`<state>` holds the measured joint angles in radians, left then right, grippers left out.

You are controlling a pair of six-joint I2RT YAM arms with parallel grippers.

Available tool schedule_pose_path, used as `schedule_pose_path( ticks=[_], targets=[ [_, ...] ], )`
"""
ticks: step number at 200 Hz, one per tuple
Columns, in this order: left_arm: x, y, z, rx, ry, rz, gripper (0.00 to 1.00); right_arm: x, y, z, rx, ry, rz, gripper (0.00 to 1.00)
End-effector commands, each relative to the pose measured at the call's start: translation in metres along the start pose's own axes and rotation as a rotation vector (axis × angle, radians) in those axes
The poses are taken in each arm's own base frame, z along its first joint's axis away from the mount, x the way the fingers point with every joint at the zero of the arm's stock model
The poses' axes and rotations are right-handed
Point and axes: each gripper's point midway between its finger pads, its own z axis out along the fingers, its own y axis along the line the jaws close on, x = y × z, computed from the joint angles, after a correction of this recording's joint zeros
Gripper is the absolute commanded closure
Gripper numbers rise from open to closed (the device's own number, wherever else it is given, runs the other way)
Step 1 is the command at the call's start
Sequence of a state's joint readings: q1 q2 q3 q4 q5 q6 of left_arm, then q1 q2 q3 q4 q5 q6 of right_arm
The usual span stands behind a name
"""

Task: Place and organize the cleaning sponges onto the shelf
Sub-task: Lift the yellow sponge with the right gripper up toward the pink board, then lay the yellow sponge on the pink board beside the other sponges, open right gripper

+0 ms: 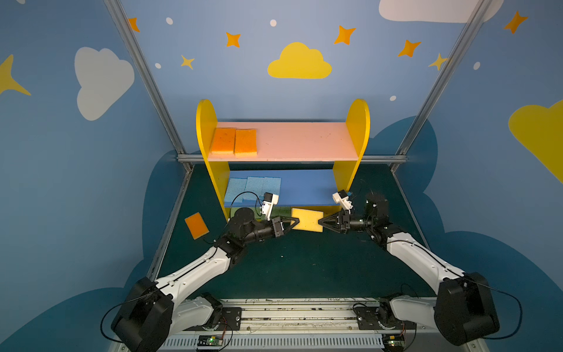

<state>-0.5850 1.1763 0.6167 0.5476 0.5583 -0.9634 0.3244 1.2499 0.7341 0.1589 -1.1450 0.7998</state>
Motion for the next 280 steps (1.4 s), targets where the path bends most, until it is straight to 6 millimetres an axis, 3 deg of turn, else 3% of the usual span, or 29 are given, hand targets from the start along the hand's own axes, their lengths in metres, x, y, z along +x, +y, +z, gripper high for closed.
schedule_pose_path(
  ticks=[1, 14, 21, 34, 37, 41, 48, 69, 105, 133, 175, 230, 251, 280],
  targets=[
    [0.0, -0.008, -0.001, 0.038, 0.0, 0.014, 0.92, -0.005, 0.031, -0.002, -0.046, -0.005, -0.107, 0.89],
    [0.0, -0.008, -0.003, 0.036, 0.002, 0.012, 0.9, -0.005, 0.035, -0.004, -0.037, -0.011, -0.121, 0.95],
    [0.0, -0.007, -0.004, 0.03, 0.004, 0.009, 0.83, -0.005, 0.037, -0.005, -0.031, -0.014, -0.128, 0.97],
    [-0.001, -0.006, -0.008, 0.015, 0.008, 0.005, 0.45, -0.006, 0.04, -0.007, -0.015, -0.019, -0.138, 1.0],
    [-0.001, -0.005, -0.009, 0.011, 0.008, 0.004, 0.27, -0.007, 0.041, -0.008, -0.008, -0.021, -0.14, 1.0],
    [-0.001, -0.005, -0.011, 0.006, 0.006, 0.006, 0.13, -0.007, 0.042, -0.008, 0.001, -0.024, -0.145, 1.0],
    [-0.003, -0.003, -0.015, -0.012, -0.005, 0.005, 0.01, -0.008, 0.043, -0.01, 0.021, -0.031, -0.153, 1.0],
    [-0.009, 0.003, -0.033, -0.069, -0.055, 0.009, 0.0, -0.013, 0.047, -0.016, 0.093, -0.067, -0.2, 1.0],
    [-0.019, 0.009, -0.068, -0.185, -0.168, 0.045, 0.0, -0.033, 0.073, -0.035, 0.275, -0.25, -0.472, 1.0],
    [-0.019, 0.014, -0.086, -0.24, -0.221, 0.056, 0.0, -0.052, 0.108, -0.054, 0.385, -0.351, -0.626, 1.0],
    [-0.019, 0.029, -0.105, -0.342, -0.274, 0.044, 0.0, -0.079, 0.162, -0.066, 0.595, -0.471, -0.904, 1.0],
    [-0.018, 0.028, -0.116, -0.384, -0.291, 0.072, 0.0, -0.127, 0.222, -0.054, 1.009, -0.636, -1.281, 1.0],
    [-0.021, 0.032, -0.12, -0.407, -0.317, 0.077, 0.0, -0.145, 0.243, -0.036, 1.192, -0.712, -1.443, 1.0],
    [-0.02, 0.031, -0.122, -0.409, -0.324, 0.087, 0.0, -0.175, 0.255, -0.016, 1.372, -0.767, -1.559, 1.0]
  ],
)
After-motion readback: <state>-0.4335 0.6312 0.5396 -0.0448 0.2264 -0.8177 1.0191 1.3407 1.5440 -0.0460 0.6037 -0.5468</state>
